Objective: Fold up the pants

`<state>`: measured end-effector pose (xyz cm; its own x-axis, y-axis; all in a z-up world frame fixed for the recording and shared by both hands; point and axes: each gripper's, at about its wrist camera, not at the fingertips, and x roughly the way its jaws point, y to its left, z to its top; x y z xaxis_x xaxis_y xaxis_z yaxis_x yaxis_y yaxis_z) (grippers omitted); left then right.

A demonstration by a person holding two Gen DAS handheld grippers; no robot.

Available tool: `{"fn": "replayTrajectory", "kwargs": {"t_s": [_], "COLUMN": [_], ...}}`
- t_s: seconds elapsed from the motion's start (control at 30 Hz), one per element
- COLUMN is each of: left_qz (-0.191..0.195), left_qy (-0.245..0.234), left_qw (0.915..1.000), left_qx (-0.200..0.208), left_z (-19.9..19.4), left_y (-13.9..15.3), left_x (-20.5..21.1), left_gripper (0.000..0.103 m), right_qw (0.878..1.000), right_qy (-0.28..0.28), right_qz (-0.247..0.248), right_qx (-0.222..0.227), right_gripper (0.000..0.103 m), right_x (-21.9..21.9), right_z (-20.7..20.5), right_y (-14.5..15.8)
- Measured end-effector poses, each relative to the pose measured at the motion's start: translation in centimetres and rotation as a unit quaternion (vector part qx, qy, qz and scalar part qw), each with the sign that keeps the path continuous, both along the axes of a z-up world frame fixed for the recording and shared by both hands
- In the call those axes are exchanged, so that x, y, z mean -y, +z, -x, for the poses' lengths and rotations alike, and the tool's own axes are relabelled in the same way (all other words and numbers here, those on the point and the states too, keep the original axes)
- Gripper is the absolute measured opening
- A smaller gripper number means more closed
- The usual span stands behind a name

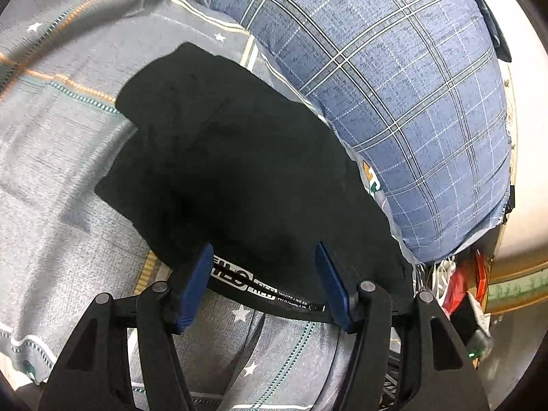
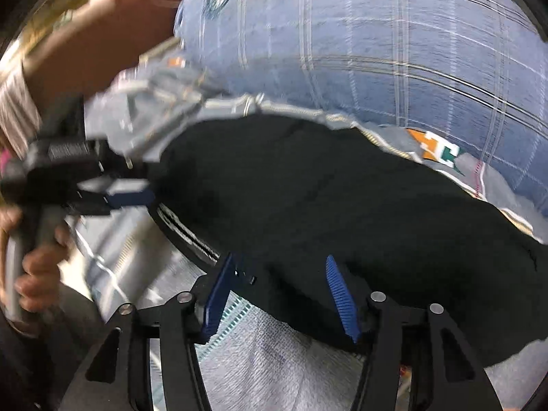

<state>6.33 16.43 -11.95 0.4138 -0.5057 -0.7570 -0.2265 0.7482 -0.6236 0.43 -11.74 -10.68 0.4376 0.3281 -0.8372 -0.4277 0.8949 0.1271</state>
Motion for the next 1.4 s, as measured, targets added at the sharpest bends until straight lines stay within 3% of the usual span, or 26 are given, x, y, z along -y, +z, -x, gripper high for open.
{"fn": "replayTrajectory", "kwargs": {"t_s": [0.17, 0.27, 0.3, 0.33, 0.43, 0.53, 0.63, 0.7, 0.77, 0.83, 0.97, 1.03, 1.07, 1.1, 1.27, 1.4], "left_qz": [0.013, -0.020, -0.026, -0.027, -0.029, -0.020, -0.017, -0.023, -0.022, -0.015, -0.038, -0.020, -0.017, -0.015, 0.033, 0.016], "left_qy": [0.009, 0.009, 0.013, 0.018, 0.023, 0.035, 0.057, 0.070, 0.086, 0.093, 0.088, 0.072, 0.059, 0.053, 0.036, 0.046], "left_qw": [0.9999, 0.9997, 0.9994, 0.9992, 0.9988, 0.9983, 0.9974, 0.9967, 0.9960, 0.9954, 0.9947, 0.9970, 0.9981, 0.9985, 0.9982, 0.9982], "left_qx": [0.002, -0.015, -0.019, -0.025, -0.033, -0.041, -0.040, -0.034, -0.015, 0.015, 0.036, 0.022, 0.008, 0.001, -0.035, -0.036], "left_z": [-0.6, -1.4, -1.6, -1.9, -2.4, -2.3, -2.2, -2.2, -2.0, -1.4, 0.3, 0.3, 0.1, -0.2, -0.5, -1.2], "left_y": [0.1, -0.2, -0.4, -0.6, -0.9, -1.3, -1.3, -1.1, -0.4, 0.8, 2.6, 2.0, 1.4, 1.0, -1.3, -1.4], "left_x": [-0.3, 0.2, 0.3, 0.4, 0.4, -0.1, -0.8, -1.1, -1.8, -2.1, -2.1, -1.9, -1.4, -0.9, 0.2, 0.4], "left_gripper": [0.060, 0.059, 0.059, 0.059, 0.059, 0.056, 0.036, 0.008, 0.000, 0.000, 0.000, 0.016, 0.049, 0.066, 0.065, 0.057], "right_qw": [0.997, 0.993, 0.990, 0.988, 0.989, 0.992, 0.996, 0.998, 0.998, 0.998, 0.999, 0.999, 0.999, 0.999, 0.999, 1.000], "right_qy": [0.005, 0.014, 0.012, 0.010, 0.011, 0.005, 0.002, -0.001, -0.003, -0.002, 0.003, 0.001, 0.002, 0.000, 0.001, 0.005], "right_qz": [0.080, 0.114, 0.133, 0.143, 0.142, 0.115, 0.076, 0.057, 0.051, 0.047, 0.029, 0.025, 0.026, 0.030, 0.032, 0.012], "right_qx": [0.022, 0.039, 0.048, 0.052, 0.050, 0.044, 0.040, 0.035, 0.032, 0.030, 0.033, 0.031, 0.029, 0.025, 0.018, 0.015], "right_gripper": [0.057, 0.056, 0.051, 0.037, 0.009, 0.004, 0.003, 0.002, 0.002, 0.001, 0.001, 0.001, 0.001, 0.001, 0.001, 0.001], "right_x": [-1.2, -2.3, -2.7, -2.9, -2.9, -2.3, -1.5, -1.0, -0.7, -0.4, 0.1, 0.3, 0.2, 0.1, 0.0, 0.5], "right_z": [0.2, 0.3, 0.3, 0.1, 0.2, 0.3, 0.2, 0.1, 0.0, -0.1, 0.3, 0.4, 0.3, 0.2, 0.1, 0.2], "right_y": [-1.4, -2.0, -2.2, -2.3, -2.1, -1.3, -0.2, 0.2, 0.3, 0.4, 1.4, 1.5, 1.3, 1.0, 0.7, 1.5]}}
